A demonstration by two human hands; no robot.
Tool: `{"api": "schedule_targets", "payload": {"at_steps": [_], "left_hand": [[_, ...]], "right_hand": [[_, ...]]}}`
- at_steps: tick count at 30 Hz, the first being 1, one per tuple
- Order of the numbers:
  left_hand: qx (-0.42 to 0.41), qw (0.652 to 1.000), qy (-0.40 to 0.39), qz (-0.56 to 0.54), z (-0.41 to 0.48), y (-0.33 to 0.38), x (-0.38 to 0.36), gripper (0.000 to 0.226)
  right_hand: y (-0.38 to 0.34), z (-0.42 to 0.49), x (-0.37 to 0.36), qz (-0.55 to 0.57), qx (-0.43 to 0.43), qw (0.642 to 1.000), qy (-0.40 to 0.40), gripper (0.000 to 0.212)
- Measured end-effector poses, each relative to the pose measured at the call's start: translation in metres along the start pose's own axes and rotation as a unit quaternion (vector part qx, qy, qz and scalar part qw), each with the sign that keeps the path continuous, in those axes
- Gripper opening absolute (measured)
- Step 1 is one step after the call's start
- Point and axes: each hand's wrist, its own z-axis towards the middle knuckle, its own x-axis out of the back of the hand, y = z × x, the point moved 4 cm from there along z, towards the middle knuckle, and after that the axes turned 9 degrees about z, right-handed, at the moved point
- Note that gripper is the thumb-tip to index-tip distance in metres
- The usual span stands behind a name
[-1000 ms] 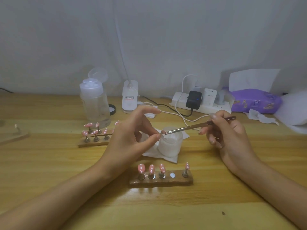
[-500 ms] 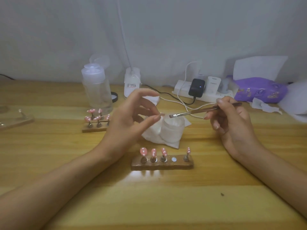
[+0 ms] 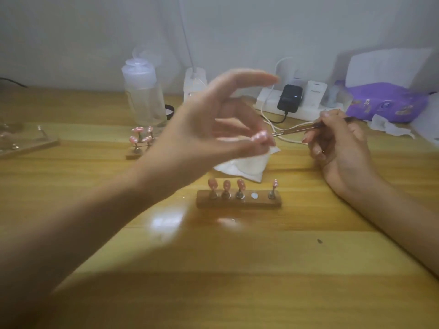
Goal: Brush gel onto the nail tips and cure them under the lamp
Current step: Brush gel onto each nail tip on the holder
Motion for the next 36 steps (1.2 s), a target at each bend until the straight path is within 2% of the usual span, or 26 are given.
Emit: {"api": "schedule_targets", "payload": {"at_steps": [3,11,17,26,36], "left_hand": [[-0.023,0.993,-0.029,0.114,-0.006,0.000,-0.013,0.060],[0.011,0.970,-0.057,0.237,-0.009,-0.013,-0.035,0.070],[0.039,0.948,-0.051,0.311,-0.016,-0.020,-0.038,0.059],[0.075,0.942,-0.032,0.324,-0.018,-0.030,-0.036,0.065],[0.019,0.913,-0.030,0.407,-0.009,-0.020,-0.050,0.067]], "right_hand": [[0.000,0.000,0.000,-0.004,0.002,1.000,0.000,0.030],[0.001,0.001,0.001,-0.013,0.005,1.000,-0.016,0.029],[0.002,0.002,0.002,-0.012,0.006,1.000,-0.017,0.028],[0.002,0.002,0.003,-0.007,0.007,1.000,-0.017,0.028],[0.001,0.002,0.004,-0.002,0.001,1.000,-0.003,0.027]]}}
